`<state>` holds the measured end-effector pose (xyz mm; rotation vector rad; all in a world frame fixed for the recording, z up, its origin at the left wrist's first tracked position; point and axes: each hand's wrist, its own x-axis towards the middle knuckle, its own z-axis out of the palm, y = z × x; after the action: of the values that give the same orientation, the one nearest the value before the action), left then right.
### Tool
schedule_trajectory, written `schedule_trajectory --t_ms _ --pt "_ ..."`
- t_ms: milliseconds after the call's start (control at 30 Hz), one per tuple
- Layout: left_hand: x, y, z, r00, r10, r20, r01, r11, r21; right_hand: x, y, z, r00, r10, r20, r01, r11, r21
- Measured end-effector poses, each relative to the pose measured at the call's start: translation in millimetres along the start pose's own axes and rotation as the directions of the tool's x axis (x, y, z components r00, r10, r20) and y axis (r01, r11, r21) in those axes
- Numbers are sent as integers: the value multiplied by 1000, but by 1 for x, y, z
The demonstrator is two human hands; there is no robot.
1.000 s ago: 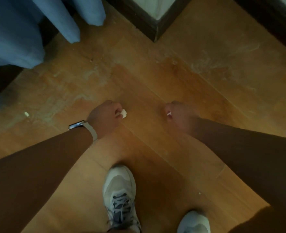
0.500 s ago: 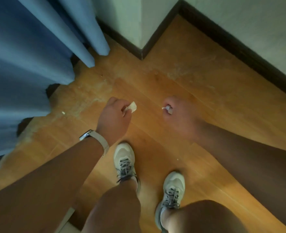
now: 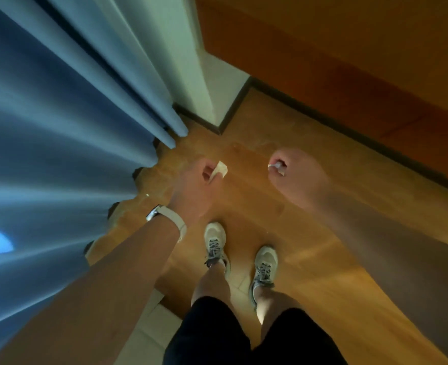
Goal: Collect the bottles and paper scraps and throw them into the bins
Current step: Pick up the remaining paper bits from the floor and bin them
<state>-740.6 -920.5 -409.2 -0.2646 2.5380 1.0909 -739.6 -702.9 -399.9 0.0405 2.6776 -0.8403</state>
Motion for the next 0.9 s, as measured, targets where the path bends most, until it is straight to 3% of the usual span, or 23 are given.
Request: schedule_trajectory --t_ms 133,433,700,900 --pt "-39 59 -31 999 19 -49 -24 994 -110 -35 -28 -58 992 20 -121 -16 999 32" --pt "-64 153 -88 962 267 -47 -271 952 -143 -86 -71 -159 961 35 -275 -32 999 16" --pt "-60 217 -131 884 466 -17 -464 876 -130 -116 -103 -216 889 68 -452 -91 995 -28" --pt "-50 256 -138 786 611 90 -595 789 -154 -137 -112 -244 790 118 -602 -169 985 -29"
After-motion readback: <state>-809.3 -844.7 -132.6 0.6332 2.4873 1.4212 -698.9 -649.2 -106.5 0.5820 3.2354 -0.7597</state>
